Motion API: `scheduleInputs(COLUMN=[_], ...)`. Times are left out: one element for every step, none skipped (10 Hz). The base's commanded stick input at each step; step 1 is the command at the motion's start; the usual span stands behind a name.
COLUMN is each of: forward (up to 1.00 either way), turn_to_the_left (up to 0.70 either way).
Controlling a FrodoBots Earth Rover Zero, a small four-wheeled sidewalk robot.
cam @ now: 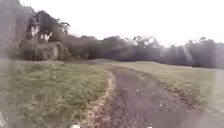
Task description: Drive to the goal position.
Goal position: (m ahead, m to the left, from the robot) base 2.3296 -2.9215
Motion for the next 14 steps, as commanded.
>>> scheduleInputs(forward=[0.70,0.70,0.70,0.70,0.70,0.70,0.70,0.70,0.70,0.70,0.70,0.70,0.70,0.70], turn_to_the_left=[0.00,0.00,0.00,0.00,0.00,0.00,0.00,0.00,0.00,0.00,0.00,0.00,0.13,0.28])
